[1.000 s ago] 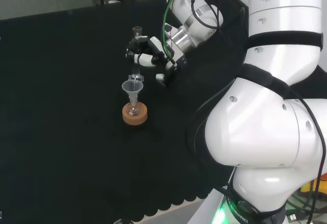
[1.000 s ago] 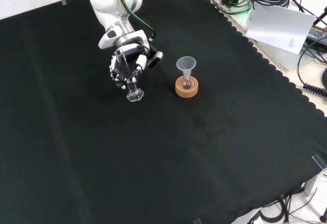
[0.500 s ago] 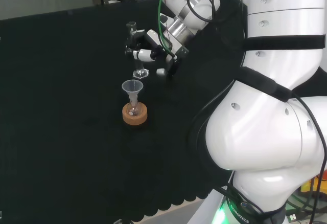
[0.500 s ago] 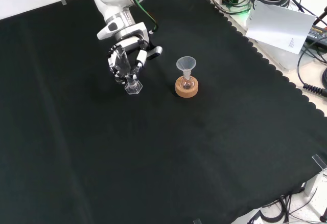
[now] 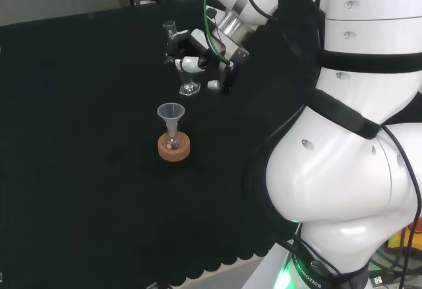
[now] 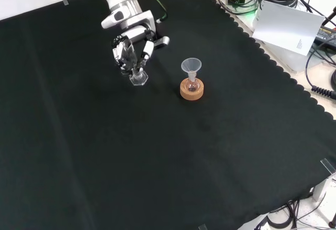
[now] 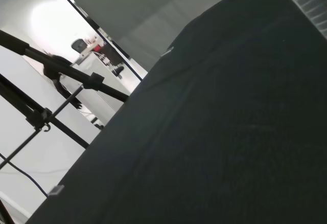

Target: Pick up the graduated cylinder.

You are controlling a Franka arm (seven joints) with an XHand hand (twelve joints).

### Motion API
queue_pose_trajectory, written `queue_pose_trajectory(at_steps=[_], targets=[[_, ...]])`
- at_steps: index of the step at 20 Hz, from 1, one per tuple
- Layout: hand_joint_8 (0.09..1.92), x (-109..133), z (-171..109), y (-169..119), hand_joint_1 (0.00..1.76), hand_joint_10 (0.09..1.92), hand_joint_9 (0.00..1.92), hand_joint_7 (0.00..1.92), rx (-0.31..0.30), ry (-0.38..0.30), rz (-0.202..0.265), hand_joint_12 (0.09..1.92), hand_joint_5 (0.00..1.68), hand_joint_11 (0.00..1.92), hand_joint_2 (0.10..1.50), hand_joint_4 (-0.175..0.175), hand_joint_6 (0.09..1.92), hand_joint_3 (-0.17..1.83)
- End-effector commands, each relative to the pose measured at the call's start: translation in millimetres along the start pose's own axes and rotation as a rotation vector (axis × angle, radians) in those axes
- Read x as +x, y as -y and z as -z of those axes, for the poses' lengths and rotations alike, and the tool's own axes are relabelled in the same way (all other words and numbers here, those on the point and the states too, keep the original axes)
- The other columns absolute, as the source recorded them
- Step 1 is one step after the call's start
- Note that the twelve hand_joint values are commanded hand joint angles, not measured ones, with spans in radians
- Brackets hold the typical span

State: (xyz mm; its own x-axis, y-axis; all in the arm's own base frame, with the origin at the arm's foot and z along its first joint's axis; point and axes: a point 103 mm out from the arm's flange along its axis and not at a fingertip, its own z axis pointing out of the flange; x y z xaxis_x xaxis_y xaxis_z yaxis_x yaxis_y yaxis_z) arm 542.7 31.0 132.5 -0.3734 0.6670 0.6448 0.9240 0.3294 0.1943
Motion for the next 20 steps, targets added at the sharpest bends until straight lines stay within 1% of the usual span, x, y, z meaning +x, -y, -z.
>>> queue_pose_trajectory(at_steps=[1, 7, 10, 13, 16, 20], targets=[[0.43, 18.3, 23.7, 24.4, 1.12, 0.09, 1.46, 1.21, 0.061, 0.105, -0.021, 0.71, 0.95, 1.37, 1.14, -0.116, 1.08, 0.00], [0.36, 34.2, 39.2, 42.5, 1.12, 0.09, 1.49, 1.30, 0.101, 0.153, -0.046, 0.68, 0.96, 1.40, 1.14, -0.119, 1.07, -0.01], [0.35, 40.7, 46.6, 51.5, 1.12, 0.09, 1.51, 1.33, 0.104, 0.178, -0.056, 0.68, 0.96, 1.41, 1.14, -0.119, 1.07, -0.01], [0.34, 45.0, 53.9, 62.5, 1.12, 0.09, 1.51, 1.34, 0.135, 0.225, -0.056, 0.68, 0.96, 1.41, 1.14, -0.118, 1.07, -0.01], [0.34, 46.6, 59.8, 74.2, 1.12, 0.09, 1.51, 1.34, 0.178, 0.268, -0.060, 0.68, 0.96, 1.42, 1.14, -0.118, 1.07, -0.01], [0.30, 50.8, 63.4, 95.7, 1.12, 0.09, 1.52, 1.37, 0.207, 0.311, -0.063, 0.66, 0.96, 1.43, 1.14, -0.116, 1.07, -0.01]])
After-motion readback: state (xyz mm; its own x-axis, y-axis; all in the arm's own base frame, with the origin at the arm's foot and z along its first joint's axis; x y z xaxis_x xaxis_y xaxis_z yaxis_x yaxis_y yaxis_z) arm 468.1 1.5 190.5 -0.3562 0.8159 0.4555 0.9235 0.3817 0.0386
